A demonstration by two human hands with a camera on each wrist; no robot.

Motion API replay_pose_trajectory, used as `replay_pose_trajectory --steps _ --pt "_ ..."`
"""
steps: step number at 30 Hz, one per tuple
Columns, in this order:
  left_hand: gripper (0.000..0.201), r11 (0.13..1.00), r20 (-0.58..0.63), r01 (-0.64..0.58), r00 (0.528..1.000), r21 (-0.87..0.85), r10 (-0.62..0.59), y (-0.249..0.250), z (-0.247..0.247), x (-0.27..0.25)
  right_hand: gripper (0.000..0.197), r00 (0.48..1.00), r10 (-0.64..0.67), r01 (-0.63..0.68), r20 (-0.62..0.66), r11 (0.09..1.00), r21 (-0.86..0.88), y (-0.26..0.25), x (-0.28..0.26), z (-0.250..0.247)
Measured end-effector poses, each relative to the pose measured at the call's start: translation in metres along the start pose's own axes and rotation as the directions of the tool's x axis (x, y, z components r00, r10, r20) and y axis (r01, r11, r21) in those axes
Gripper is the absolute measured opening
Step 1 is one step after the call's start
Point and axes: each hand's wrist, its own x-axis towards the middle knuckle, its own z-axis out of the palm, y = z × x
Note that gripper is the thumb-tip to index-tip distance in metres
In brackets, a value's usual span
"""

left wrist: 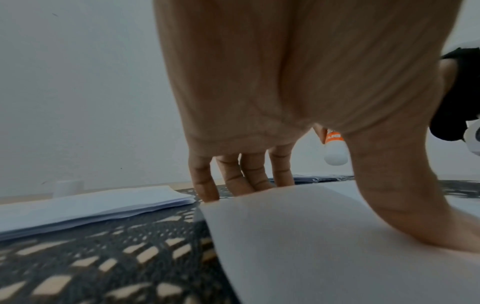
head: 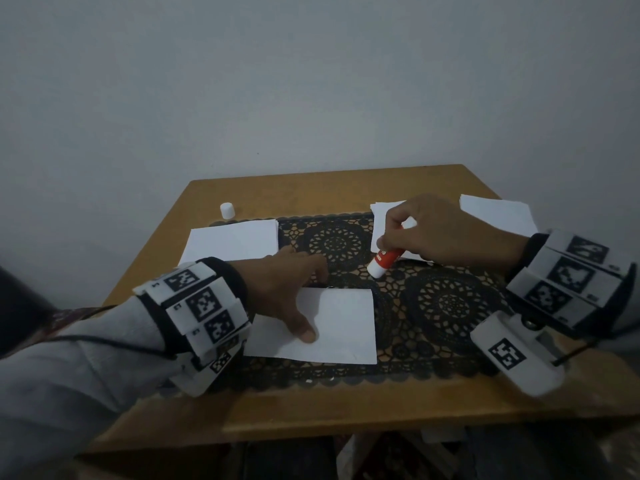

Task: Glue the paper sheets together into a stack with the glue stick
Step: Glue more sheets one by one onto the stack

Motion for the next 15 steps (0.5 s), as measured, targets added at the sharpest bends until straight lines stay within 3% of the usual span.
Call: replay_pose_trajectory --steps 6,12,15 --pt "0.037 0.993 -0.097 -0.045 0.995 -0.109 0.034 -0.007 0.001 0.006 0.022 0.999 -0.033 0.033 -0.001 0.999 0.011 -0.003 -0.003 0.003" --pt "0.042 0.978 -0.27 -0.046 0.963 -0.201 -0.01 -0.009 0.002 0.006 0.022 0.997 -0.078 0.078 0.001 0.996 0.045 -0.016 -0.005 0.002" --pt "0.045 0.983 -0.277 -0.034 0.961 -0.183 -0.018 -0.006 0.004 0.005 0.02 0.996 -0.089 0.089 0.003 0.996 -0.028 -0.019 -0.006 0.006"
